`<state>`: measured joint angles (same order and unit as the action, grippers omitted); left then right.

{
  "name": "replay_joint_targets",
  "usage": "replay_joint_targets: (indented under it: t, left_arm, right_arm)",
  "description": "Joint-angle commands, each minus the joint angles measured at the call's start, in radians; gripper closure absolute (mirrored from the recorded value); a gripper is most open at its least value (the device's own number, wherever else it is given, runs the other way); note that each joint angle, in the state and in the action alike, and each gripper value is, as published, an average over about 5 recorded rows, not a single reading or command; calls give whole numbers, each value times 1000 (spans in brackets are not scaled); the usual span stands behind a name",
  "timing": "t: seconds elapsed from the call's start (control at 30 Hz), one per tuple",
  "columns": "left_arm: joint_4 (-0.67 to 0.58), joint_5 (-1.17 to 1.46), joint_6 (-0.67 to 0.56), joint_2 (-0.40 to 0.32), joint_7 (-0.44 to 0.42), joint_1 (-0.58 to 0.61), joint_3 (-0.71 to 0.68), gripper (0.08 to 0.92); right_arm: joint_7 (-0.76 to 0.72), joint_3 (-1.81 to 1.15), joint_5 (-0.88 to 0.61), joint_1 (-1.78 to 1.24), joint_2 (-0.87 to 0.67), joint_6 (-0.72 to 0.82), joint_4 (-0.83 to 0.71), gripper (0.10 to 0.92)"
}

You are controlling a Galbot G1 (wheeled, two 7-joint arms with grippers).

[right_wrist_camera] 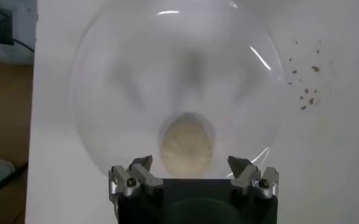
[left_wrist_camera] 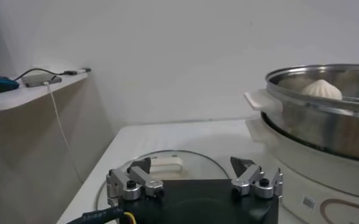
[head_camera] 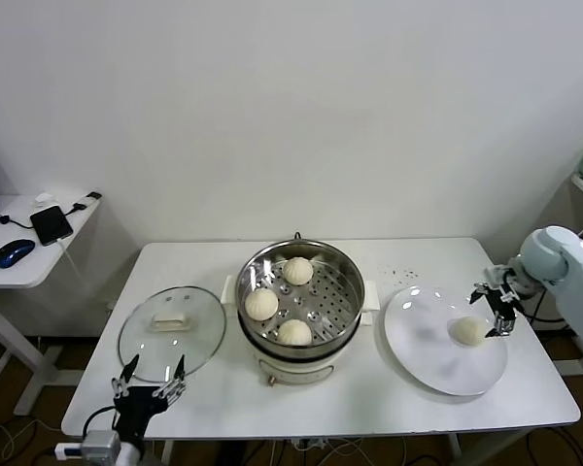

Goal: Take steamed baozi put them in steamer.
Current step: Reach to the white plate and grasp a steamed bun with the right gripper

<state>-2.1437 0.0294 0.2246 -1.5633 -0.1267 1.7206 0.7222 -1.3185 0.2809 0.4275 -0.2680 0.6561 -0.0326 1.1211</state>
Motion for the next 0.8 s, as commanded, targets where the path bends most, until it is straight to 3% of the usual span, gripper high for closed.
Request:
replay_joint_targets:
  t: [0.03,0.8]
  left_arm:
    - [8,-1,0,4,-2,5,2,177]
    - [34,10,1,15,-7,-19,6,177]
  right_arm:
    - [28,-40,103,-38,107,-49,-122,202]
    - [45,-53,168,-45,125,1,-140,203]
